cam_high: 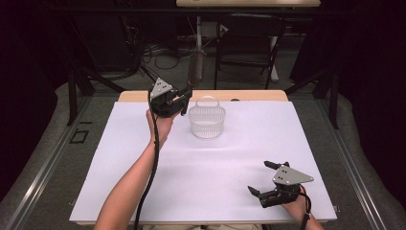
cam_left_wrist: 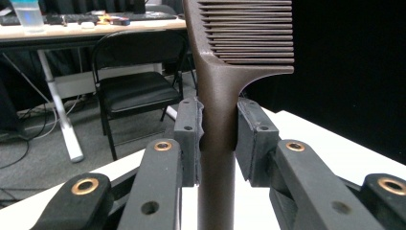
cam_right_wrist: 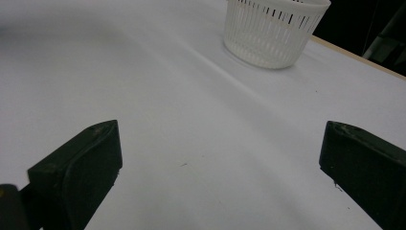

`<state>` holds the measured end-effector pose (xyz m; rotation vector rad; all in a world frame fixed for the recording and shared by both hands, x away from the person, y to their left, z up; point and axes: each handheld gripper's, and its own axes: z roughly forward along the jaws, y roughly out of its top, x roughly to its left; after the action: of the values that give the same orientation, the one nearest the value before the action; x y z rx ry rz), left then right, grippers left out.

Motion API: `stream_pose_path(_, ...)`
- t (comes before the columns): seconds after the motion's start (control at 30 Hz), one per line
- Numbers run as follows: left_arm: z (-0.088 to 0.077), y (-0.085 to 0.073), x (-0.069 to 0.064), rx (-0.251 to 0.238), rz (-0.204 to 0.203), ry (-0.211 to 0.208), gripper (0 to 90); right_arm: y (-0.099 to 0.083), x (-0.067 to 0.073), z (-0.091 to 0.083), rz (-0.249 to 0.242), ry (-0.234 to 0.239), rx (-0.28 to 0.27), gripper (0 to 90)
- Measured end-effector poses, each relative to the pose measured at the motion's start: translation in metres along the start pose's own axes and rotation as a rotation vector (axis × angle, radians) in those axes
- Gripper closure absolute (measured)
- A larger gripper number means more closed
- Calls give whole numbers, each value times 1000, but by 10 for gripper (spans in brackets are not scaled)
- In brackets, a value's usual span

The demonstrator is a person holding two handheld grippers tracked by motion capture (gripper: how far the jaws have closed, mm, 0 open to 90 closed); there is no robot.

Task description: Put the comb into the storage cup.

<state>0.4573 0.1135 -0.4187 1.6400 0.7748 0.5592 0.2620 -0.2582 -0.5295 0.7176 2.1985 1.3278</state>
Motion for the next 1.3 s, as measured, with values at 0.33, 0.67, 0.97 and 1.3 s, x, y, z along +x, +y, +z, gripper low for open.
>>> stream_pose_path(0.33,5,2,-1,-8,22,-5,723,0,0,0,-1,3,1,5)
stream_pose_path(0.67,13,3,-4,-16,51,-15,723,0,0,0,5,2,1,5)
stream_pose_path(0.97,20,3,-8,-16,70,-6,723,-1,0,1,6,5,2,5)
stream_pose_path(1.3,23,3,-12,-38,94,-26,723,-1,0,1,2,5,2,5)
